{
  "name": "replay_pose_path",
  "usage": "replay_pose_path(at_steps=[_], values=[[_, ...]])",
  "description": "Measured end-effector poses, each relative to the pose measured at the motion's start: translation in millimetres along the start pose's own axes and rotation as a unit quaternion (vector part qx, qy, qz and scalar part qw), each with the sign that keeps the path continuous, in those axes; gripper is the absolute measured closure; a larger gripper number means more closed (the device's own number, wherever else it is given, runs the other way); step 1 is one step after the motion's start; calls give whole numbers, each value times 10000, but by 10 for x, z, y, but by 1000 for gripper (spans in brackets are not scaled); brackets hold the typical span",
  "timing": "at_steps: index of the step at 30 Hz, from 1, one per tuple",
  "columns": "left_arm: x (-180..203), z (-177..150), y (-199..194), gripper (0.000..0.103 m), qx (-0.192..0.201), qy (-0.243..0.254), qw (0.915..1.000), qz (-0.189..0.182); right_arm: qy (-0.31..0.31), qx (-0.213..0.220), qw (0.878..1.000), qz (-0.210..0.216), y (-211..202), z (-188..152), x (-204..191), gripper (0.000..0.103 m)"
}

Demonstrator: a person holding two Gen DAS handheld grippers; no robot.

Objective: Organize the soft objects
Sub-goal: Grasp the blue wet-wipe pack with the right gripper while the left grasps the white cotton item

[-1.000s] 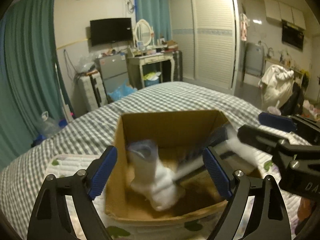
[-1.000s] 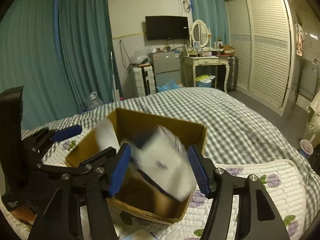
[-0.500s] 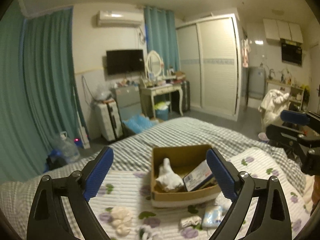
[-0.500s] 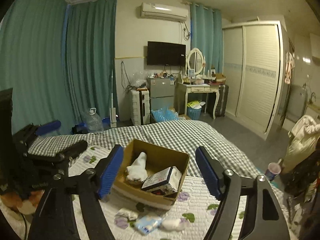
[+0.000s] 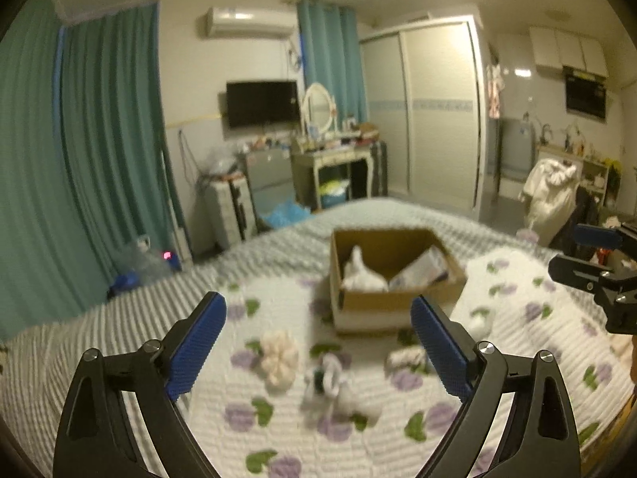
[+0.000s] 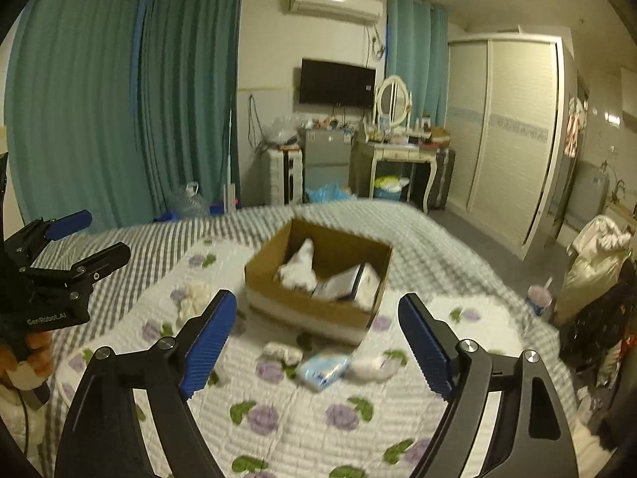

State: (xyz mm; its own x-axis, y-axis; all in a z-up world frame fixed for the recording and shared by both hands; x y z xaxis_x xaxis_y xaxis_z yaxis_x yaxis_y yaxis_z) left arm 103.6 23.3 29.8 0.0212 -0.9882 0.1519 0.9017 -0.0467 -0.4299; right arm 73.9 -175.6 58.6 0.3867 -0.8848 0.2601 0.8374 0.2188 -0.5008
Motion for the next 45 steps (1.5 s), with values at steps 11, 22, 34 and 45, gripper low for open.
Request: replay_pose_path(at_steps=[11,22,34,45], values=[[-160,-995,904,8,-1035,-334,9941,26,147,-970,9950,185,1091,-901,-262,19],[-202,-1576,1505,9,-2067,-522,9770,103,701,-1690,9829,209,2058,-1394,-213,19],[-176,-1643,1683,33,-2170,-513,9748,8,746,-1778,9812,95,2419,-1501,-129,47],[-154,-1658,1449,68,-2186,-539,9743,-115,1067,-1384,9840,350,1959,-1564,-92,59]])
Point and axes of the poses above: each gripper's, at about its wrist camera, not at the fingertips, and y roughly the way its jaws point, x to its right, z to its top, the point moved 5 cm from there along y, roughly the way its jaws point, and after that the axes turned 14 degrees about -y, right-handed, at the moved point
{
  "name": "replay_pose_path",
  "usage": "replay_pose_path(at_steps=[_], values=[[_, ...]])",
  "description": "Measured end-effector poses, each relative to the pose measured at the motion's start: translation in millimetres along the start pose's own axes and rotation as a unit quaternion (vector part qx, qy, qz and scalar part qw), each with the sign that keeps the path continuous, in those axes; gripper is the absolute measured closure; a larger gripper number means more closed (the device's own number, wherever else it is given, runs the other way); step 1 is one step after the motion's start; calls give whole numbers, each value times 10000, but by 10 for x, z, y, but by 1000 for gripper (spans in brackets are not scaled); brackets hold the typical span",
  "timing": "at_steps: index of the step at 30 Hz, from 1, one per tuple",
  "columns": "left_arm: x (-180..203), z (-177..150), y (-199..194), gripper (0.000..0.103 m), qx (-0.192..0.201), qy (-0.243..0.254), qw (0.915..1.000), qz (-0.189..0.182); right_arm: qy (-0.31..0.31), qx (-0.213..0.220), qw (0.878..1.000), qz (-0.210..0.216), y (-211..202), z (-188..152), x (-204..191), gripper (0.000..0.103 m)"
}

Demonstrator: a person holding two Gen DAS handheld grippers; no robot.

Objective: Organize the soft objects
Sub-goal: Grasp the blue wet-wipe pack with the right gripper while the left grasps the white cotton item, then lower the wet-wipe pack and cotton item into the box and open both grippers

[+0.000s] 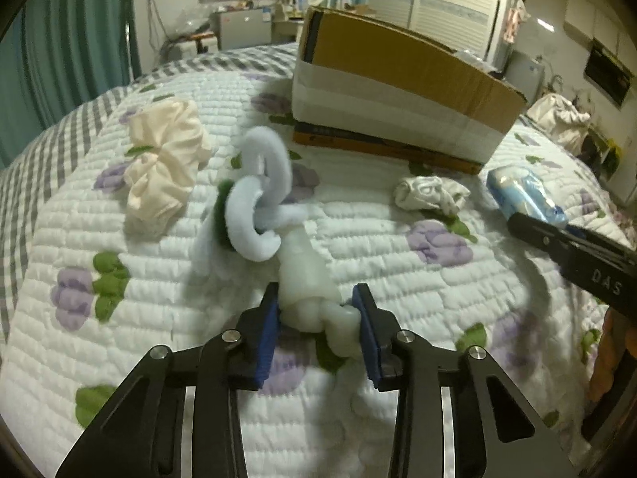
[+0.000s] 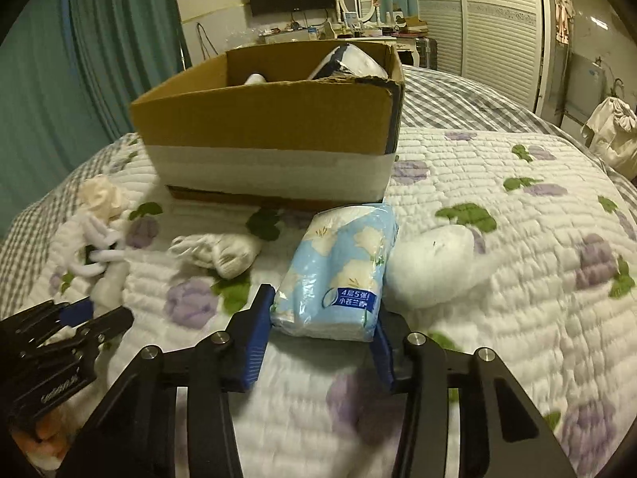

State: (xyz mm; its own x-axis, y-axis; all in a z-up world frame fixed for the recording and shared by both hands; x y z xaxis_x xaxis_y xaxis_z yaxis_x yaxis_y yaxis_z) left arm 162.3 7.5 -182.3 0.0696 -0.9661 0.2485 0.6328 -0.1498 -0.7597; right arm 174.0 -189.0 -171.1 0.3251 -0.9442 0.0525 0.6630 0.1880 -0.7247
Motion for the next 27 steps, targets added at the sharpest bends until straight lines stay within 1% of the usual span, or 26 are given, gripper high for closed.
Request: replay_pose_path(at_steps=[6,14,17,21,27], values=[[42,-93,-277,70,79,28,9999,-143,4,15,9998,193,-260,-110,-135,59],[200,-67,-780,70,332,46,9984,-456,-373,254,9985,306,-842,-98,-388,59],[309,-20,-999,70,499,121,9969,-602,-491,400,9977,254,-1078,-37,-433,59],[483,71,-1243,70,728,254,9947,-686,-630,630,9956,295,-1388,89,-463,59],[700,400,-1511,70,1013,212,9904,-918,-845,960,9914,260,-1744,451,-397,59]])
Point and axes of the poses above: each gripper's, at about its wrist camera, not at the fingertips, and y roughly the way its jaws point, x to its right, z to its top, the point moved 5 cm from there along y, roughly the way its jaws point, and after that the axes turned 14 degrees about -y, right-handed, at the moved point
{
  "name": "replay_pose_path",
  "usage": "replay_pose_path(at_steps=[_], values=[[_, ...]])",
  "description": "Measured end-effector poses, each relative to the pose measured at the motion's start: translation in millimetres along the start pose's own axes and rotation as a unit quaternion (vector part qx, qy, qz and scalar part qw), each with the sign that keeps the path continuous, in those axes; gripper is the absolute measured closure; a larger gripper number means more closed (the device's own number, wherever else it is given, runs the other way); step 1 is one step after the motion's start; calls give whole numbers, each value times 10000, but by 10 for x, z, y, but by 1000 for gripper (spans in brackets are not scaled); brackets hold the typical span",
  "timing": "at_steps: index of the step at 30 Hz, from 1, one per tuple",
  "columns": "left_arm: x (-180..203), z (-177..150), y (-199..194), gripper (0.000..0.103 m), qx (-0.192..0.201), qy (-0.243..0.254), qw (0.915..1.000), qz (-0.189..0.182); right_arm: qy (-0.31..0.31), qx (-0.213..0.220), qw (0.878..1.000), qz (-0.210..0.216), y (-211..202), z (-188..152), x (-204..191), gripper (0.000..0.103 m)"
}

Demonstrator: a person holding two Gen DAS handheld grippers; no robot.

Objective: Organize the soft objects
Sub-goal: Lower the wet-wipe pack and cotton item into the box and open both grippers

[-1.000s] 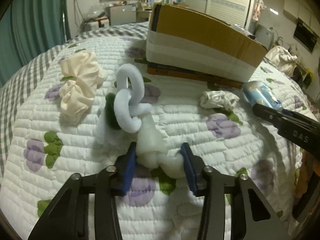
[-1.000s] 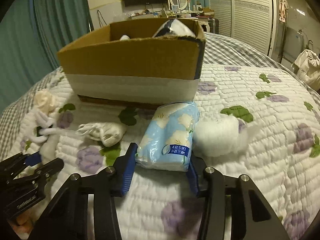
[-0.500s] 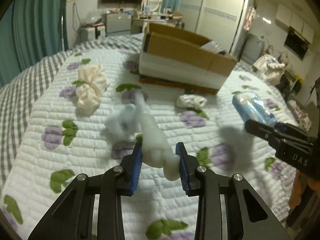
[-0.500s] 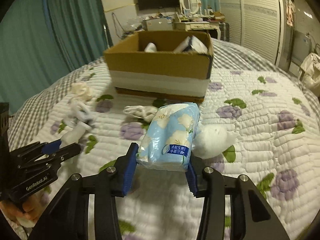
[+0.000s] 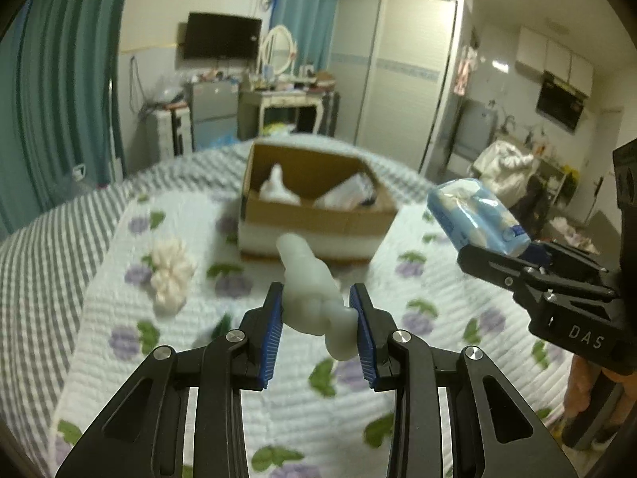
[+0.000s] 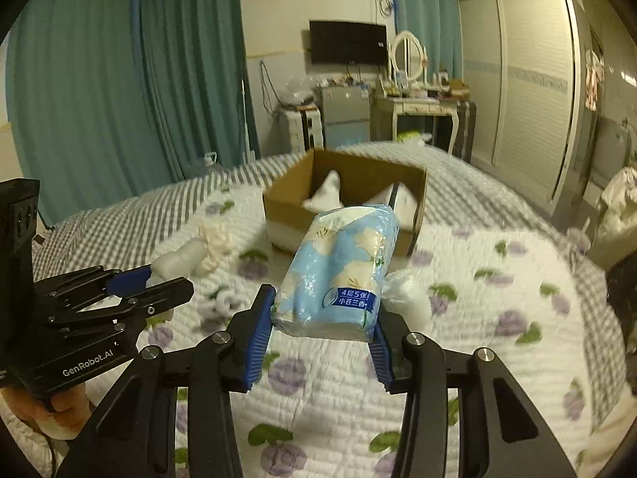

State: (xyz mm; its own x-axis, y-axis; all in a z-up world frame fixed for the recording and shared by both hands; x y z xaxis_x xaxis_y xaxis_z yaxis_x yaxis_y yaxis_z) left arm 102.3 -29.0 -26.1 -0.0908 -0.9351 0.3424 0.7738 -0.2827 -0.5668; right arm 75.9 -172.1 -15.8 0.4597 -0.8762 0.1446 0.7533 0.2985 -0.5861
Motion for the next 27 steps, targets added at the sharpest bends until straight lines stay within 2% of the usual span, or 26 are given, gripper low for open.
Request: replay_pose_path(at_steps=[6,12,19,27], values=[[193,471,88,70,294,151,9994,-53,-105,308,9995,-35,-79,452,278,59],[275,878,364,70,493,347,9982,13,-90,446,9989,120,102,847,563,59],[237,1212,918,70,500,493,9974,135,-77,431,9986,280,573,1224,794,59],[90,1217,1606,70,298,591,9974,286,-174,160,9994,253,1399,1390,1006,59]])
Point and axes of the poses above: each gripper's, at about its wrist camera, not at the fingertips, and y roughly the way its jaws point, x to its right, z to its top, the point moved 5 cm from there along y, roughly the way its jaws point, and after that the axes turned 14 degrees about -y, right-handed, at the moved point
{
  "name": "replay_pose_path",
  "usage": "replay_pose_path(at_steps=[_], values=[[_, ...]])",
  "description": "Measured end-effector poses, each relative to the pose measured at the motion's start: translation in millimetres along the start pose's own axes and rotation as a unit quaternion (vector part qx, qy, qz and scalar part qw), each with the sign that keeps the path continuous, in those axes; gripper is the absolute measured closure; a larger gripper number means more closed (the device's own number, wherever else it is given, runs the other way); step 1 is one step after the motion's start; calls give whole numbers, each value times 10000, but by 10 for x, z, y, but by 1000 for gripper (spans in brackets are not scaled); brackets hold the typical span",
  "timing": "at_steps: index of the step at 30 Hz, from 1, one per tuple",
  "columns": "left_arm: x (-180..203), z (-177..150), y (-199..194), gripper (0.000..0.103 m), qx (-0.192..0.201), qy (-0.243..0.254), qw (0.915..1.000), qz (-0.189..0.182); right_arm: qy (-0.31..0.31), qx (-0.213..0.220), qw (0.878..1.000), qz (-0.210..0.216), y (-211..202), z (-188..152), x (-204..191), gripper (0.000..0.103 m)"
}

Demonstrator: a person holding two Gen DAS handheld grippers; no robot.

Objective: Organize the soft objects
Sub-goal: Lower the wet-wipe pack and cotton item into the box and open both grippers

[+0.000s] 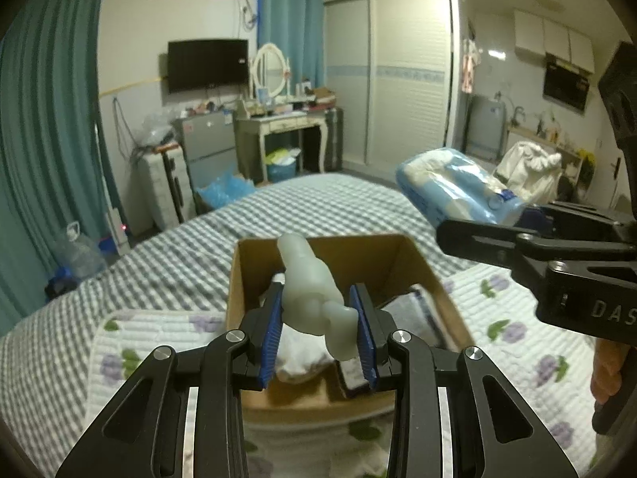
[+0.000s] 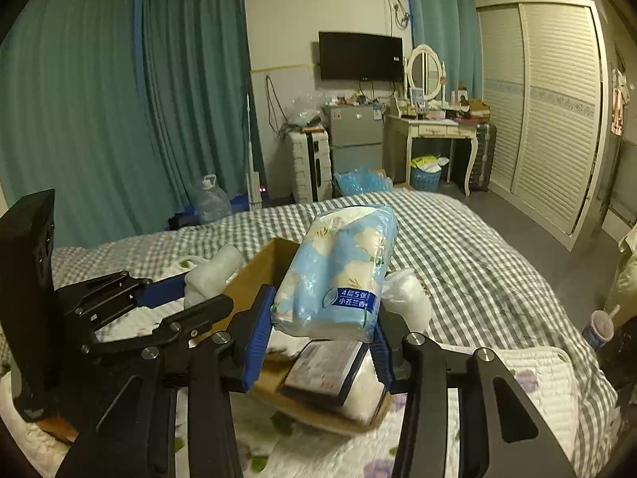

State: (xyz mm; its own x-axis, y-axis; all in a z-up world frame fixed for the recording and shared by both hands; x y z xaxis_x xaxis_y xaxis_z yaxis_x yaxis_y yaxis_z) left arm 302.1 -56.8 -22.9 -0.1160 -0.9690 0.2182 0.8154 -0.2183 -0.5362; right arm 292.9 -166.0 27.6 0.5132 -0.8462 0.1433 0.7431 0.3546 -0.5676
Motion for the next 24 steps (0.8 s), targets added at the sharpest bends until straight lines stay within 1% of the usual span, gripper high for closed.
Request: replay_pose_path(at_steps=[4,8,11,13,14,15,16,17,18,19,20,24], values=[[-87,-49,329,70,-159,7,9998,87,9,-233,9997,40,520,-39,105,59],[-118,-108,512,70,-278,65,9995,141,30,-389,9992,59,862,-148,195,59],[-83,-156,551,69,-327,116,9993,140,67,-449,9990,54,1017,-223,234,59],[-74,-171,556,64,-339,106,9993,147,134,-453,9989,52,1043,-265,263,59],[-64,-160,557,63,-332,77,9993,156,159,-469,9988,53,1051,-278,271,58],[-62,-159,546,61,-333,29,9993,174,167,-481,9987,37,1043,-282,265,56],[-63,-149,542,53,-340,-5,9992,191,183,-492,9986,7,1037,-285,276,56],[-59,-134,521,41,-335,-44,9992,216,203,-500,9985,-38,1012,-285,289,54],[-59,-115,491,36,-308,-66,9992,259,226,-509,9984,-66,995,-278,286,50],[-55,-90,441,28,-239,-83,9992,310,249,-502,9984,-99,959,-258,276,48],[-46,-59,370,25,-162,-89,9992,358,256,-474,9984,-143,908,-231,269,42],[-14,86,23,24,1,-104,9991,402,186,-396,9987,-266,630,-125,233,41]])
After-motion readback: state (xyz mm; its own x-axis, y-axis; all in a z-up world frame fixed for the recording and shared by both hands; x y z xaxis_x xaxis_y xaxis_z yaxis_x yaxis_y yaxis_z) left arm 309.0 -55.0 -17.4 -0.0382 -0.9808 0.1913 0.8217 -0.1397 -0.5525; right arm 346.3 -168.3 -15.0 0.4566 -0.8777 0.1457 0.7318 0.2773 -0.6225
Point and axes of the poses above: each gripper's, at about its wrist camera, not at the fingertips, and y roughly the way its jaws point, x to its right, z to its top, the point moved 5 cm from there along y, roughly the way its jaws point, and after that the axes turned 14 degrees about -y, right-handed, at the moved point
